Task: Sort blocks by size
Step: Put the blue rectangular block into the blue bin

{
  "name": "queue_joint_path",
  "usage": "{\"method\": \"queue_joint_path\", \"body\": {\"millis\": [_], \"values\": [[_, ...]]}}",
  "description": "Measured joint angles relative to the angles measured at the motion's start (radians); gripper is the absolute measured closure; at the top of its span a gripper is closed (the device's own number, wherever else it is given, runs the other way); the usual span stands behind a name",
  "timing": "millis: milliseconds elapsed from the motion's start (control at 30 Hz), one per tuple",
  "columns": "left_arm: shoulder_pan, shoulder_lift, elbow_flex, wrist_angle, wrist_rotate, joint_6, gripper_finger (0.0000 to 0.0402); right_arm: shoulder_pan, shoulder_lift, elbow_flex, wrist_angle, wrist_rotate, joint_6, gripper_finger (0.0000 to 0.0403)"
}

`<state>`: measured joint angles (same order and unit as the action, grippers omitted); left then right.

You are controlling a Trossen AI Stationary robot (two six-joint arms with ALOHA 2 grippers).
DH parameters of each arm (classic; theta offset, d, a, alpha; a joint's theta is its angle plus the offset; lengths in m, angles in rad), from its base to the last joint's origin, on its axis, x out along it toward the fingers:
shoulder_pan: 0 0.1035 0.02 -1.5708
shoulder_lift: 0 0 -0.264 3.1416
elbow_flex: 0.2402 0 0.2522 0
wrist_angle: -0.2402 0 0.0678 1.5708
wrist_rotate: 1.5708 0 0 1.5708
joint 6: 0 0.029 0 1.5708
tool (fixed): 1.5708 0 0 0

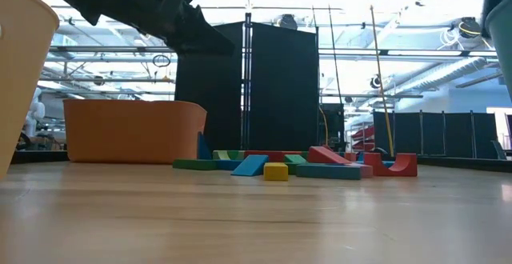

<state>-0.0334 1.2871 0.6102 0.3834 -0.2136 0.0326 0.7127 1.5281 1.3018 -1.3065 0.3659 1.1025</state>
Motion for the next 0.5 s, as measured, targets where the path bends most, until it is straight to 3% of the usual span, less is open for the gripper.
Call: {"method": "queue_joint_path", "body": {"millis": [233, 500], "values": [[0.000, 0.000, 0.000, -0.001, 0.000, 0.000, 0.0321, -0.120, -0.001, 0.000, -0.030, 0.004, -0.141, 0.0234], [0.000, 0.000, 0.000, 0.000, 0.000, 0.000, 0.0321, -0.338, -0.001, 0.000, 0.005, -0.001, -0.275, 0.0234]]}}
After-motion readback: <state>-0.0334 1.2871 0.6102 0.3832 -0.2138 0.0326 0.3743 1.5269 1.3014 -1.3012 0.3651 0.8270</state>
